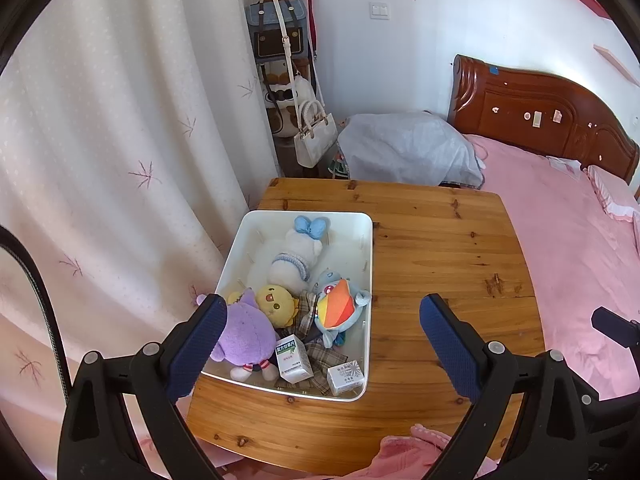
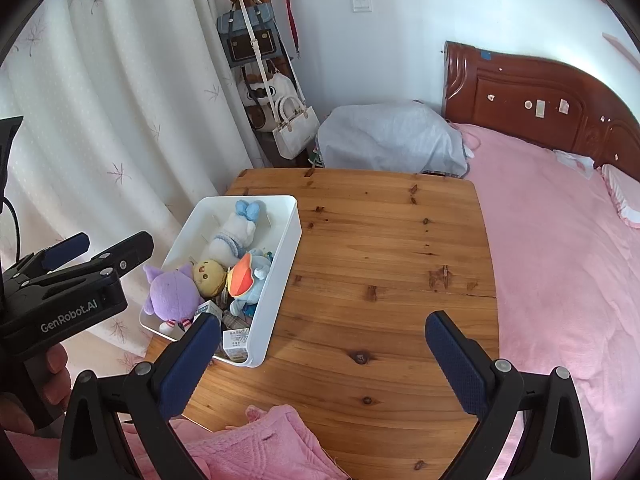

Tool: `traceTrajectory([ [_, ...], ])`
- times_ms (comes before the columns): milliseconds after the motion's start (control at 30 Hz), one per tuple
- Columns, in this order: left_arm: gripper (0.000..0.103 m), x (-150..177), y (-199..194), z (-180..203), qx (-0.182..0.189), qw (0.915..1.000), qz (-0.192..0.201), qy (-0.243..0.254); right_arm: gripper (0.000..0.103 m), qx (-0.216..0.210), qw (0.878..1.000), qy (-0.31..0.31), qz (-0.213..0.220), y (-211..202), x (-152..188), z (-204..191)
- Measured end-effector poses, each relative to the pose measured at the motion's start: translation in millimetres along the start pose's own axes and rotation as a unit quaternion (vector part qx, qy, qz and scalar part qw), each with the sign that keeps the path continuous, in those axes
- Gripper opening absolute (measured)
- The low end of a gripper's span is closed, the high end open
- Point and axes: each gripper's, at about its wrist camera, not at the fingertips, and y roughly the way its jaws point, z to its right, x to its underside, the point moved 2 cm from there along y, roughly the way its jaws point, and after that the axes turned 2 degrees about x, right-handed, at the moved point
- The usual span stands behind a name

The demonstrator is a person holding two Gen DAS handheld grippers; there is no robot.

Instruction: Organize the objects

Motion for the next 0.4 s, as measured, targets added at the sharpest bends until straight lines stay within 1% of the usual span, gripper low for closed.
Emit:
traceTrajectory([
  [300,0.098,-0.8,4.5,-0.2,0.010,0.9999,-0.010,0.006,0.103,0.000,1.000,0.002,-0.013,7.1,2.4,-0.3],
  [400,0.098,-0.9,3.1,-1.1,0.012,0.9999,-0.005,0.010,0.103,0.002,1.000,-0.001,-0.017,7.7,3.9,-3.6],
])
